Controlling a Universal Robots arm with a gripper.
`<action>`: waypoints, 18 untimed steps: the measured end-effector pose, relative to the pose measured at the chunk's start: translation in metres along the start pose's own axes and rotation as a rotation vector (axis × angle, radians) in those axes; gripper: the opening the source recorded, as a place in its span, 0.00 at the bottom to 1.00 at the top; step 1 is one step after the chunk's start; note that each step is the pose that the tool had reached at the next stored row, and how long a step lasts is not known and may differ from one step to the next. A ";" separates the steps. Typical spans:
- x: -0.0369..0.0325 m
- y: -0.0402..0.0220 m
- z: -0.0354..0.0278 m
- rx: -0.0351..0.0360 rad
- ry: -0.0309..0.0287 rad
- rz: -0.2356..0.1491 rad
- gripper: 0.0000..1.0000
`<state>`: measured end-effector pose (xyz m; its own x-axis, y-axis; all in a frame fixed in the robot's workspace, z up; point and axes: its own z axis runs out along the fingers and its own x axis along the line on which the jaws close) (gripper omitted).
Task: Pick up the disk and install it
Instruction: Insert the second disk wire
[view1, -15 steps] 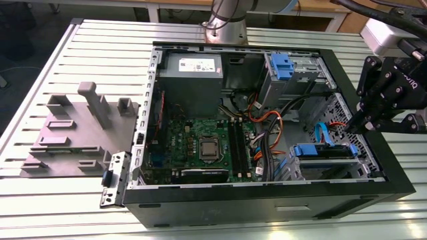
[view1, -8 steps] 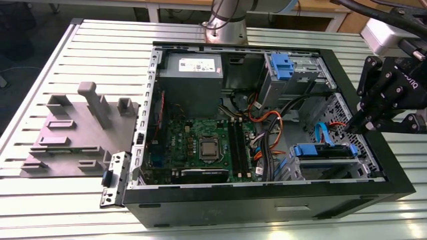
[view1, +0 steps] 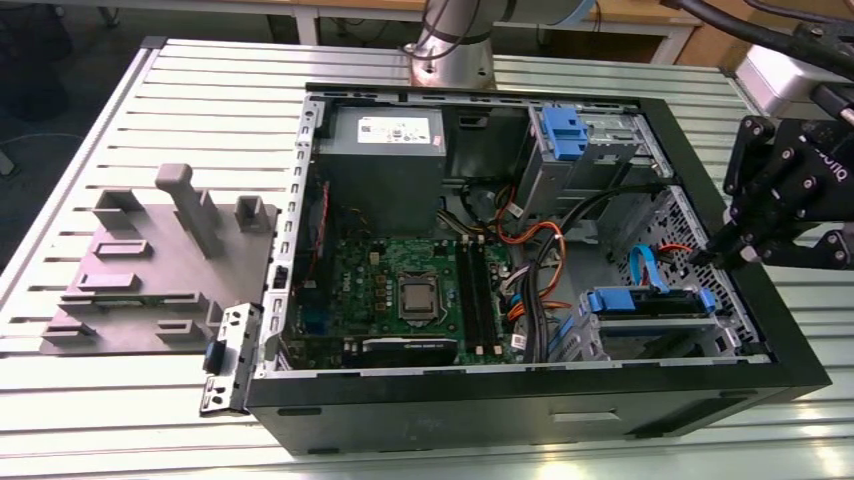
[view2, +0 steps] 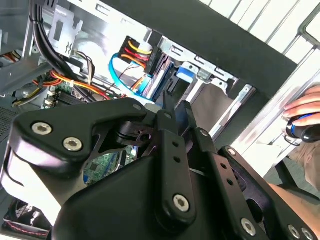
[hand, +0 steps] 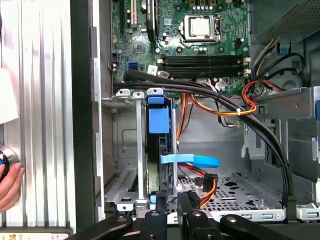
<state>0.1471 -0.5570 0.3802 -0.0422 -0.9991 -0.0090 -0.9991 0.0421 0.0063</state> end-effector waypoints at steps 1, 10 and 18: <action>-0.0022 -0.0002 0.0086 0.0000 -0.0001 -0.005 0.24; -0.0080 0.0000 0.0104 -0.0001 0.0000 -0.015 0.24; -0.0130 0.0002 0.0157 -0.0002 -0.0003 -0.015 0.24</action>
<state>0.1474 -0.5438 0.3647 -0.0276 -0.9996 -0.0095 -0.9996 0.0275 0.0064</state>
